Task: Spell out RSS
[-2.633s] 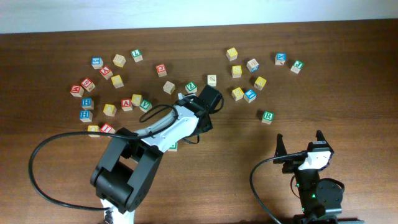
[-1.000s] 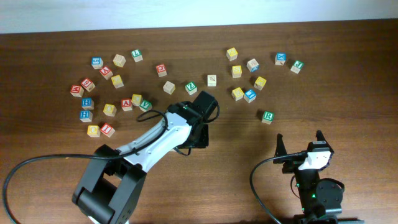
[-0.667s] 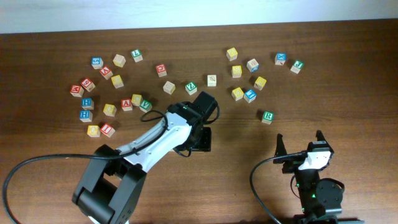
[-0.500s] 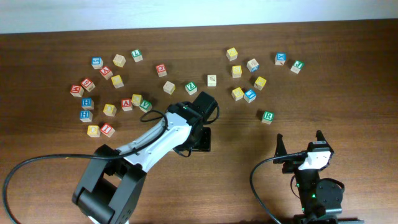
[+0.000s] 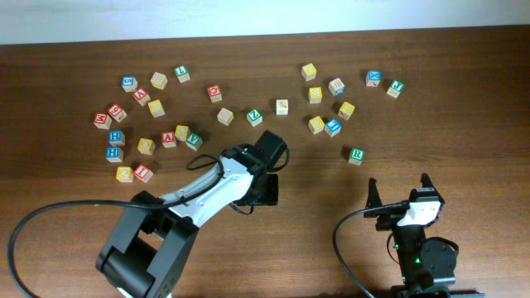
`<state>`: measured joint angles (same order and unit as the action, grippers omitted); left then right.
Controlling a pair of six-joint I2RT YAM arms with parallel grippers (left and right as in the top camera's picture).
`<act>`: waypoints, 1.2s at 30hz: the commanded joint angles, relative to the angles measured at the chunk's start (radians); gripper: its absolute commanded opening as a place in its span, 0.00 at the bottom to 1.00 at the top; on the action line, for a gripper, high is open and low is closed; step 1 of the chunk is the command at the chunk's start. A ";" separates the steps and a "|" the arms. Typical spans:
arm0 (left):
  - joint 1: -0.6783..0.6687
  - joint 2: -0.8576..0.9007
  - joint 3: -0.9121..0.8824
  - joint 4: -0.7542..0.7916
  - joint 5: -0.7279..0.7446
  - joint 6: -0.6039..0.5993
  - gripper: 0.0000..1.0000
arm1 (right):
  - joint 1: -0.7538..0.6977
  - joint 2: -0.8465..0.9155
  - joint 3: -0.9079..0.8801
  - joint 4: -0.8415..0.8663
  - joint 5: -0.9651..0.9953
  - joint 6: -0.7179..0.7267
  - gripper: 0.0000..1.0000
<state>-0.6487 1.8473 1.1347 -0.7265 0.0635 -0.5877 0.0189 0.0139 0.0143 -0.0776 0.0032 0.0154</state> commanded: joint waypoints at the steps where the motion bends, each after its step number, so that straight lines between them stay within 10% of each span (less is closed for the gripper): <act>1: -0.004 -0.008 -0.010 0.019 -0.063 -0.011 0.49 | -0.007 -0.008 -0.009 -0.002 0.008 -0.004 0.98; 36: -0.004 -0.008 -0.039 0.093 -0.071 -0.015 0.37 | -0.007 -0.008 -0.009 -0.002 0.008 -0.004 0.98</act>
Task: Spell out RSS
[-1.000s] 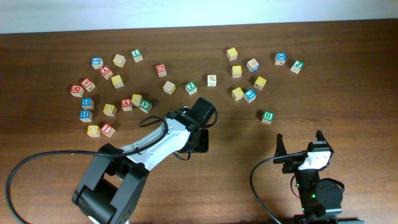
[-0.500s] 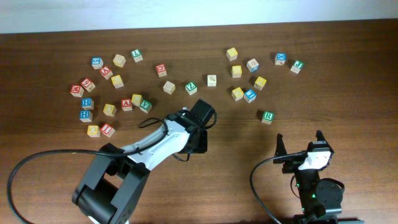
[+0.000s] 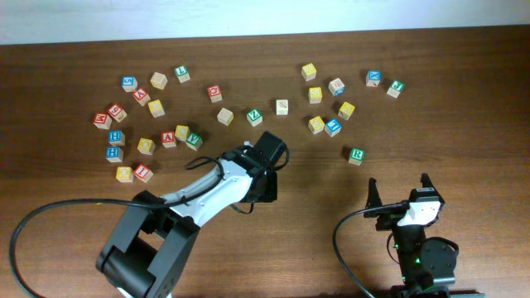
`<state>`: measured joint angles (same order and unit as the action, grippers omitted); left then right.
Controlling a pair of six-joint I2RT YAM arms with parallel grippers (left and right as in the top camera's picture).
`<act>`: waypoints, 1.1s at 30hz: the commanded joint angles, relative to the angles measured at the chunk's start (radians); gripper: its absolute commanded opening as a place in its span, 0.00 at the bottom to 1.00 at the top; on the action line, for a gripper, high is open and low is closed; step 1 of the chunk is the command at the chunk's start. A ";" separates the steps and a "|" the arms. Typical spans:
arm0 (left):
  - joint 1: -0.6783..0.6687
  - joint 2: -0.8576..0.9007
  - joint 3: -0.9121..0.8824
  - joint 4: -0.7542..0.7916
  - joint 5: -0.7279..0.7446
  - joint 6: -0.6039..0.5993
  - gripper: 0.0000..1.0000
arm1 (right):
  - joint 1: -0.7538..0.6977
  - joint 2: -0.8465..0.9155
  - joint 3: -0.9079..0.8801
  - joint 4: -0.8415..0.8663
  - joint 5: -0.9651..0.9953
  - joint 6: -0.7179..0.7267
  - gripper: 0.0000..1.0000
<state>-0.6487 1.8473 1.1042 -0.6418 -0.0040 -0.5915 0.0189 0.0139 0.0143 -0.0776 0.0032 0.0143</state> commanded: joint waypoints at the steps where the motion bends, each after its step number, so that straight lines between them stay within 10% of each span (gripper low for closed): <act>1: -0.004 -0.008 -0.009 0.009 -0.004 -0.015 0.37 | -0.007 -0.008 -0.009 -0.002 0.008 -0.003 0.98; 20: -0.003 -0.008 -0.002 -0.035 0.061 -0.014 0.23 | -0.007 -0.008 -0.009 -0.002 0.008 -0.003 0.98; 33: -0.003 -0.010 0.098 -0.356 0.177 -0.002 0.23 | -0.007 -0.008 -0.009 -0.002 0.008 -0.003 0.98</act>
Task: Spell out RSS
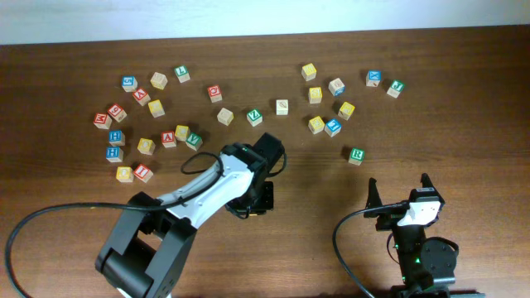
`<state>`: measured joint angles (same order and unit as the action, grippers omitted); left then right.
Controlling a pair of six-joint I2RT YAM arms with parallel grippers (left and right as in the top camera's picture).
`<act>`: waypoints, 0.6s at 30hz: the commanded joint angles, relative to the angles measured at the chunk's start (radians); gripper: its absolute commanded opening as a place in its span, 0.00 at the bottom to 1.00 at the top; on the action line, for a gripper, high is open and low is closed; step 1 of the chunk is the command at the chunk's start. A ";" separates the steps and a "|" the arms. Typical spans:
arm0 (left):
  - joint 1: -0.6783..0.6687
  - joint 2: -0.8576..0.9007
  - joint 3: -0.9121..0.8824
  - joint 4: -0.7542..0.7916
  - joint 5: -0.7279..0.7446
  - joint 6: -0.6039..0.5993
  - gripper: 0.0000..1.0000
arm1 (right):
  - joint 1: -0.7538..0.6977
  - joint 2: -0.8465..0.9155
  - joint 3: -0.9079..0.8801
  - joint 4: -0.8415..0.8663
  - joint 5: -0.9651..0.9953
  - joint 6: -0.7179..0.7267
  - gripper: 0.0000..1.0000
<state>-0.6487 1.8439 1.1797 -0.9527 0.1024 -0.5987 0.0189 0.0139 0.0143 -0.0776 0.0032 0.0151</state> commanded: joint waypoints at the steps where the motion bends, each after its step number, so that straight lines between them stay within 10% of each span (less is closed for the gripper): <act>1: -0.003 -0.006 0.023 -0.060 0.087 0.021 0.23 | -0.007 -0.008 -0.009 -0.002 0.008 -0.004 0.98; 18: -0.011 -0.006 -0.065 -0.323 0.150 0.104 0.23 | -0.007 -0.008 -0.009 -0.002 0.008 -0.004 0.98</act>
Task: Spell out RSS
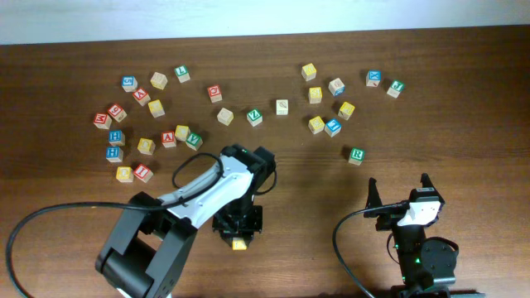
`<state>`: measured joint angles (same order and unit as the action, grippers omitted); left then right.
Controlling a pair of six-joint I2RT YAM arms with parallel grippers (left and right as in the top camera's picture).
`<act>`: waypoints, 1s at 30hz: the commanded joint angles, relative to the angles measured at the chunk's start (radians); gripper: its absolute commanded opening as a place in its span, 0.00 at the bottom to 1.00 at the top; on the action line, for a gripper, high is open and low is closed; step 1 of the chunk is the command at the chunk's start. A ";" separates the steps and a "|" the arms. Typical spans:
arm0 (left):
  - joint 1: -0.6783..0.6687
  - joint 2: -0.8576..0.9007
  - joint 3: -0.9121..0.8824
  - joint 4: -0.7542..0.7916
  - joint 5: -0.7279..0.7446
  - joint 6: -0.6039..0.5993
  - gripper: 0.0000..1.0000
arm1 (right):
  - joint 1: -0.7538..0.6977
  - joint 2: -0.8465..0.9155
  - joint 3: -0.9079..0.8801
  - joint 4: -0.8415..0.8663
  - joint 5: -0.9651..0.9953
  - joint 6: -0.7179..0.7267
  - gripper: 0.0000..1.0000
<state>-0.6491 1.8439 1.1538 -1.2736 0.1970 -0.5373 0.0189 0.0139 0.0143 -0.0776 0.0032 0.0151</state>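
My left gripper (239, 238) reaches toward the table's front edge. A small yellow block (239, 244) sits between its fingertips, and the jaws look shut on it. The block's letter cannot be read. A green block (356, 155) that looks like an R lies alone right of centre. Many other letter blocks are scattered along the back, in a left cluster (146, 124) and a right cluster (331, 103). My right gripper (398, 187) rests open at the front right with nothing between its fingers.
The left arm's white link (203, 189) and black cable (50, 217) cross the front left of the table. The right arm's base (422, 257) stands at the front right. Bare wood (315, 215) lies between the two arms.
My left gripper has moved from about the table's middle toward the front edge. A yellow block now shows at its fingertips. The right arm has not moved.
My left gripper hung near the centre of the table at the first two moments, with no block showing under it. It then shifted slightly left and forward. Now it is at the front with a yellow block showing at its tips. The right gripper stayed open and still.
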 commanded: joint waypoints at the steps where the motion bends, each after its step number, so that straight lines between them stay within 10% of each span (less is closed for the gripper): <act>1: -0.015 -0.006 -0.051 0.001 0.072 0.051 0.23 | -0.007 -0.008 -0.009 -0.002 0.008 -0.004 0.98; 30: -0.042 -0.006 -0.162 0.164 0.054 0.050 0.21 | -0.007 -0.008 -0.009 -0.002 0.008 -0.004 0.98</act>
<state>-0.6891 1.8439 0.9958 -1.1336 0.2703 -0.5003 0.0189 0.0139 0.0143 -0.0776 0.0032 0.0147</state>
